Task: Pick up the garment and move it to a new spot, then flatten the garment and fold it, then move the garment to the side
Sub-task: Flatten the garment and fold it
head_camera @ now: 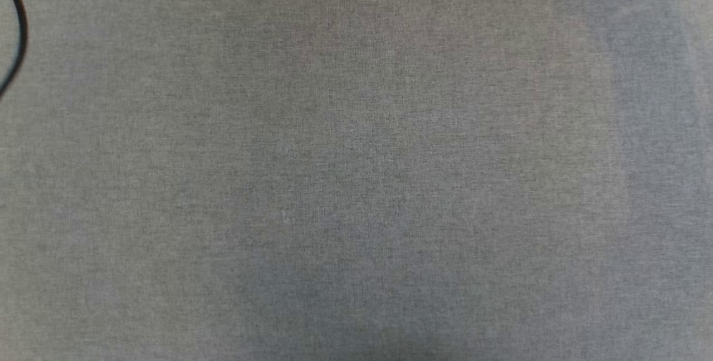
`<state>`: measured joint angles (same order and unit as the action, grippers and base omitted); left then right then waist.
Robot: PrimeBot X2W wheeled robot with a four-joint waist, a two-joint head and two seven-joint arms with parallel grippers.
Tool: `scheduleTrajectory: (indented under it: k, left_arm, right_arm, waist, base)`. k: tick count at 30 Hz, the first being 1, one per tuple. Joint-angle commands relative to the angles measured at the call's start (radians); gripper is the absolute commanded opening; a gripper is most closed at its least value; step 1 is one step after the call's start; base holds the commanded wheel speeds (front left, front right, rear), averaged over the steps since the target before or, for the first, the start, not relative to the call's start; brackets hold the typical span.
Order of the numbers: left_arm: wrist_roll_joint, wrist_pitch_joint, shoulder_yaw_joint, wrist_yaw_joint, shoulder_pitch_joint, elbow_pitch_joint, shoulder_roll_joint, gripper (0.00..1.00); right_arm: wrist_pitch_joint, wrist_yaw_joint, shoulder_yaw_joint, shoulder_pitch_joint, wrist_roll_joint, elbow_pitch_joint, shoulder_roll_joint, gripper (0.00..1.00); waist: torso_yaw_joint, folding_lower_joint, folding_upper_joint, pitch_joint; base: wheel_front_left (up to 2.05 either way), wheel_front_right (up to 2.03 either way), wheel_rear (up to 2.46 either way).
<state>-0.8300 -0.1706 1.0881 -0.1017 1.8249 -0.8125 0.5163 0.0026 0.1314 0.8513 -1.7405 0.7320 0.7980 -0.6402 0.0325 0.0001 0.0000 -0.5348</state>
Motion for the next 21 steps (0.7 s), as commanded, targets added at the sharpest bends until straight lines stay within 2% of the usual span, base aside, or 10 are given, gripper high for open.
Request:
scheduleTrajectory:
  k: [1, 10, 15, 21]
  left_arm:
    - [-0.022, -0.018, -0.002, -0.004, -0.046, -0.004, 0.012, 0.0]
    - [-0.093, -0.081, -0.001, -0.007, -0.358, -0.014, 0.007, 0.0]
    - [-0.105, -0.09, -0.016, -0.003, -0.559, 0.021, 0.019, 0.0]
    - [-0.104, -0.091, -0.114, 0.041, -0.857, 0.146, 0.058, 0.0]
  right_arm:
    - [-0.024, -0.001, 0.012, 0.039, 0.021, 0.004, 0.007, 0.0]
    - [-0.142, -0.001, 0.127, 0.341, 0.132, -0.052, 0.024, 0.0]
    - [-0.179, -0.001, 0.179, 0.52, 0.186, -0.103, 0.007, 0.0]
    - [-0.216, -0.001, 0.207, 0.739, 0.24, -0.163, -0.028, 0.0]
  waist:
    - [-0.001, -0.0001, 0.0, 0.021]
    - [0.0, -0.0001, 0.0, 0.145]
    - [-0.006, -0.0001, 0.0, 0.223]
    - [-0.009, -0.0001, 0.0, 0.307]
  base:
    - [0.0, 0.0, 0.0]
    - [0.0, 0.0, 0.0]
    - [0.0, 0.0, 0.0]
    - [0.0, 0.0, 0.0]
